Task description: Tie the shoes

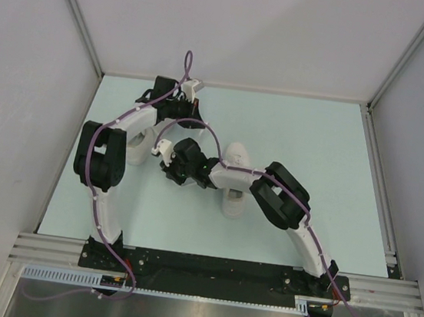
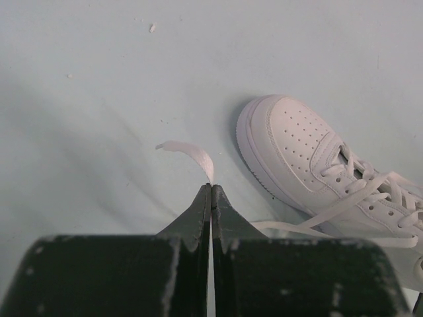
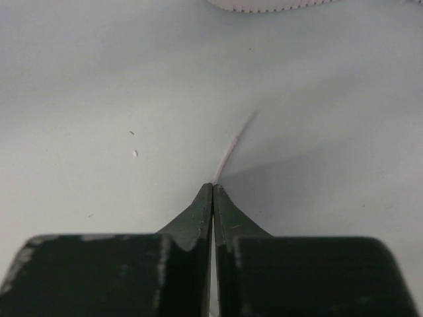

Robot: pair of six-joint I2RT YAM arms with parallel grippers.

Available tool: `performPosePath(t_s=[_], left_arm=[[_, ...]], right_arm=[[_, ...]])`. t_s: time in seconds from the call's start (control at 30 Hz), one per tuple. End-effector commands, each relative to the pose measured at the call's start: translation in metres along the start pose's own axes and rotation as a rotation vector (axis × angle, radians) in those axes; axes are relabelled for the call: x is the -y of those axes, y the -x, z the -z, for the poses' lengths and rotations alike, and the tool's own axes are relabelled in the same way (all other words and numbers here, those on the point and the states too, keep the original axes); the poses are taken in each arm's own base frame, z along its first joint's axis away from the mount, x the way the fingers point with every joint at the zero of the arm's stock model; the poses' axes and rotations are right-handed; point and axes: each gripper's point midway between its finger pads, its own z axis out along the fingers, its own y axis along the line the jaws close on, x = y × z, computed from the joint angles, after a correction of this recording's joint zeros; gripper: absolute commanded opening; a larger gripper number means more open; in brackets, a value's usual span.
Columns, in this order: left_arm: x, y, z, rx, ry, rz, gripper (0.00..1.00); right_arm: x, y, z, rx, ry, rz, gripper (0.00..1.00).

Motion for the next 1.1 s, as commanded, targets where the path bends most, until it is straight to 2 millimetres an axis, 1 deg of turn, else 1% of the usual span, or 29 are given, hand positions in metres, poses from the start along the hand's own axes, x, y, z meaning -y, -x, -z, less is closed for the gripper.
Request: performPosePath(t_s=[0.0, 0.03, 0.07, 0.13, 0.17, 0.23, 0.27, 0.33, 0.37, 0.4, 0.43, 0.47, 0.5, 0.53, 0.57, 0.6, 0.67, 0.7, 0.73, 0.77, 0.8, 0.83, 0.87, 0.9, 0.93, 0.97, 1.0, 1.03, 1.07], left_arm=[[0.005, 0.012, 0.004, 0.039, -0.026, -0.010, 0.00], [0.007, 0.015, 0.006, 0.046, -0.028, -0.015, 0.00], [0.009, 0.017, 0.008, 0.052, -0.033, -0.020, 0.00], [0.013, 0.023, 0.010, 0.066, -0.035, -0.033, 0.00], [0.015, 0.027, 0.013, 0.075, -0.030, -0.043, 0.00], [0.017, 0.031, 0.016, 0.082, -0.029, -0.049, 0.00], [0.020, 0.033, 0.020, 0.088, -0.030, -0.055, 0.00], [0.026, 0.032, 0.024, 0.080, -0.036, -0.049, 0.00], [0.033, 0.031, 0.027, 0.077, -0.051, -0.050, 0.00], [0.041, 0.028, 0.034, 0.075, -0.065, -0.065, 0.00], [0.048, 0.025, 0.039, 0.070, -0.075, -0.077, 0.00], [0.056, 0.021, 0.043, 0.066, -0.092, -0.093, 0.00], [0.069, 0.014, 0.055, 0.066, -0.115, -0.129, 0.00], [0.076, 0.010, 0.059, 0.063, -0.129, -0.148, 0.00], [0.083, 0.004, 0.064, 0.060, -0.142, -0.160, 0.00], [0.098, -0.007, 0.077, 0.057, -0.171, -0.180, 0.00], [0.113, -0.021, 0.088, 0.049, -0.200, -0.209, 0.00], [0.119, -0.042, 0.091, 0.017, -0.222, -0.222, 0.00], [0.131, -0.043, 0.102, 0.031, -0.228, -0.268, 0.00], [0.137, -0.052, 0.105, 0.020, -0.238, -0.295, 0.00], [0.138, -0.077, 0.106, -0.029, -0.246, -0.324, 0.00], [0.147, -0.084, 0.111, -0.038, -0.250, -0.377, 0.00], [0.150, -0.096, 0.113, -0.063, -0.258, -0.408, 0.00], [0.151, -0.119, 0.115, -0.115, -0.276, -0.448, 0.00], [0.154, -0.131, 0.115, -0.148, -0.278, -0.486, 0.00], [0.158, -0.139, 0.120, -0.156, -0.283, -0.527, 0.00], [0.158, -0.160, 0.124, -0.204, -0.302, -0.563, 0.00], [0.161, -0.169, 0.124, -0.227, -0.313, -0.595, 0.00], [0.158, -0.176, 0.127, -0.246, -0.289, -0.629, 0.00]], right_arm=[[-0.003, -0.011, 0.002, -0.037, -0.009, 0.005, 0.00], [-0.001, 0.005, 0.013, -0.004, -0.016, 0.003, 0.00], [0.000, 0.007, 0.019, 0.000, -0.015, -0.008, 0.00], [0.004, 0.027, 0.037, 0.050, -0.003, -0.043, 0.00], [0.006, 0.052, 0.057, 0.101, -0.002, -0.047, 0.00], [0.012, 0.070, 0.079, 0.135, 0.010, -0.079, 0.00], [0.012, 0.087, 0.101, 0.163, 0.007, -0.084, 0.00], [0.014, 0.096, 0.124, 0.176, 0.018, -0.105, 0.00], [0.020, 0.110, 0.148, 0.213, 0.009, -0.120, 0.00], [0.016, 0.105, 0.159, 0.194, 0.032, -0.136, 0.00], [0.016, 0.107, 0.170, 0.197, 0.038, -0.139, 0.00], [0.022, 0.104, 0.181, 0.194, 0.027, -0.151, 0.00], [0.018, 0.105, 0.202, 0.196, 0.030, -0.156, 0.00], [0.019, 0.101, 0.212, 0.190, 0.027, -0.164, 0.00], [0.026, 0.099, 0.227, 0.198, 0.011, -0.180, 0.00], [0.022, 0.094, 0.247, 0.192, 0.013, -0.196, 0.00], [0.022, 0.088, 0.269, 0.190, 0.000, -0.203, 0.00], [0.021, 0.085, 0.291, 0.193, -0.016, -0.206, 0.00], [0.019, 0.074, 0.296, 0.176, -0.015, -0.210, 0.00], [0.018, 0.067, 0.302, 0.165, -0.019, -0.216, 0.00], [0.020, 0.058, 0.311, 0.150, -0.034, -0.226, 0.00], [0.016, 0.049, 0.318, 0.144, -0.037, -0.227, 0.00], [0.014, 0.042, 0.323, 0.134, -0.039, -0.231, 0.00], [0.012, 0.032, 0.326, 0.111, -0.036, -0.241, 0.00], [0.013, 0.028, 0.333, 0.114, -0.047, -0.240, 0.00], [0.012, 0.017, 0.334, 0.095, -0.048, -0.251, 0.00], [0.012, 0.012, 0.337, 0.085, -0.051, -0.262, 0.00], [0.016, 0.005, 0.341, 0.080, -0.066, -0.281, 0.00], [0.016, 0.000, 0.345, 0.079, -0.071, -0.290, 0.00]])
